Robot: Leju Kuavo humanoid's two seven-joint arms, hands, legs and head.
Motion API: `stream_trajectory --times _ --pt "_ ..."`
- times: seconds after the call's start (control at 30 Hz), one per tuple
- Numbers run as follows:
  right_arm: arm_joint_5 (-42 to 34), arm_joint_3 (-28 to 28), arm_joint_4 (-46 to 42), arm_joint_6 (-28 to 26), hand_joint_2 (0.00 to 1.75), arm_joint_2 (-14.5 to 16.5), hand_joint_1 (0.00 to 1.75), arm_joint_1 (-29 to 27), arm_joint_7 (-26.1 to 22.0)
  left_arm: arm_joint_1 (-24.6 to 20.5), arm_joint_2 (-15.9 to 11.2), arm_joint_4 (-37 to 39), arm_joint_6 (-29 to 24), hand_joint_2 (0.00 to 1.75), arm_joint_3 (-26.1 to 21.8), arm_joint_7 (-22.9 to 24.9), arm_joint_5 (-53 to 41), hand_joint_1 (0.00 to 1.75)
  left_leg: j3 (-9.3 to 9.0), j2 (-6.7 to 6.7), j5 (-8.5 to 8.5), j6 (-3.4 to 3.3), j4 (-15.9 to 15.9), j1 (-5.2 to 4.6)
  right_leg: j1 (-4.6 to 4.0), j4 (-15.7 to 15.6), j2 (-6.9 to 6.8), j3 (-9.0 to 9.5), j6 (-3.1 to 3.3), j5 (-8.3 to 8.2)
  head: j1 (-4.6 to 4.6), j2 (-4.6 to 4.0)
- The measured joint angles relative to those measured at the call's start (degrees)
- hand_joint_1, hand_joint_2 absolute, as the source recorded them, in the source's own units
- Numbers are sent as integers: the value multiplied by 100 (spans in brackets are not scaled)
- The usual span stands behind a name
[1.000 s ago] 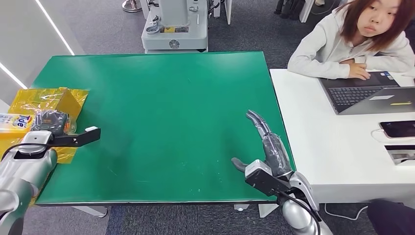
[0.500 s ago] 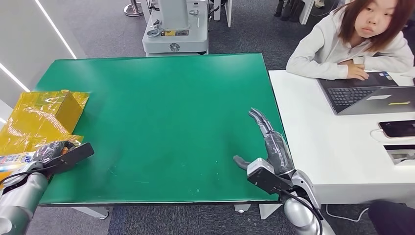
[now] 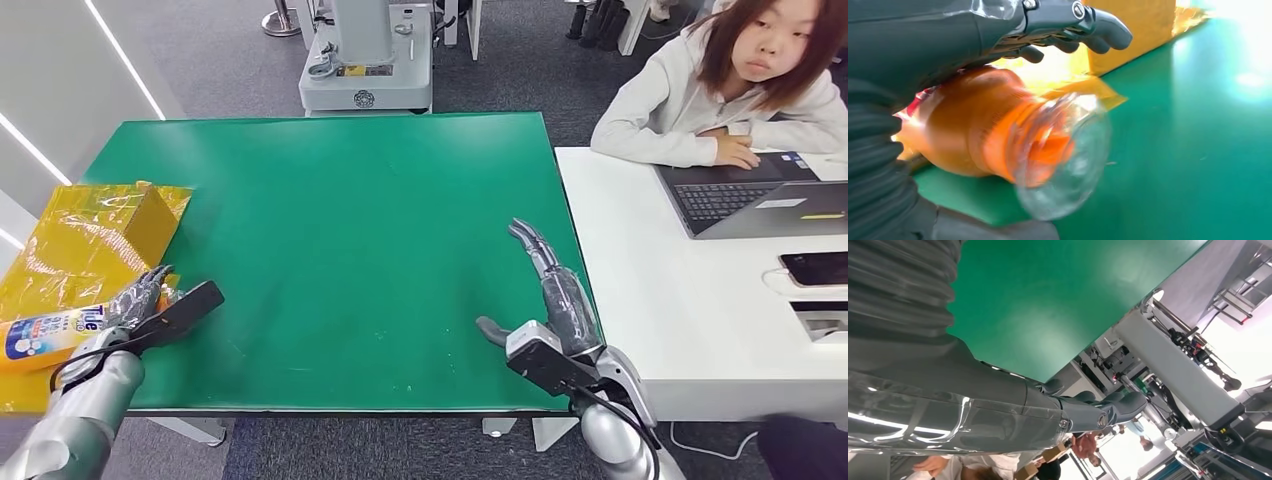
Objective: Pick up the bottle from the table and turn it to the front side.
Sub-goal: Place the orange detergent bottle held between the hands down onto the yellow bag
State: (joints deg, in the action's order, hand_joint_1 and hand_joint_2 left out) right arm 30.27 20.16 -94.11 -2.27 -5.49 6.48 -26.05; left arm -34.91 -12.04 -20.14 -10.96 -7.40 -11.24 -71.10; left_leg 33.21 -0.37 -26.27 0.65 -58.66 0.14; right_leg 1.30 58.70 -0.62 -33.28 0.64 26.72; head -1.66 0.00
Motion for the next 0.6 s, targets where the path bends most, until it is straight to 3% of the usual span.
stream_trajectory --times 0.13,0.3,0.47,0.6 --pt "-28 7 -10 -11 175 0 0 -18 0 58 292 18 -426 175 -448 -675 781 0 5 2 0 -1 -2 -2 1 -1 4 -4 -3 -3 1 0" --pt "-122 29 2 -59 175 -3 0 -12 -2 155 595 27 -521 175 -1115 -1754 1858 0 17 24 0 -1 -5 1 1 -2 33 -27 1 -8 -1 0" --pt "-252 123 109 -138 175 -9 0 69 -30 236 877 -5 -253 175 -1691 -2691 2802 0 38 24 0 -1 -5 3 -1 -1 33 -48 1 -7 0 0" --pt "-340 196 234 -193 175 -11 0 153 -82 413 1112 -427 210 175 -1734 -2797 3866 0 49 24 -1 -1 -5 2 -1 -4 33 -57 1 -7 0 0"
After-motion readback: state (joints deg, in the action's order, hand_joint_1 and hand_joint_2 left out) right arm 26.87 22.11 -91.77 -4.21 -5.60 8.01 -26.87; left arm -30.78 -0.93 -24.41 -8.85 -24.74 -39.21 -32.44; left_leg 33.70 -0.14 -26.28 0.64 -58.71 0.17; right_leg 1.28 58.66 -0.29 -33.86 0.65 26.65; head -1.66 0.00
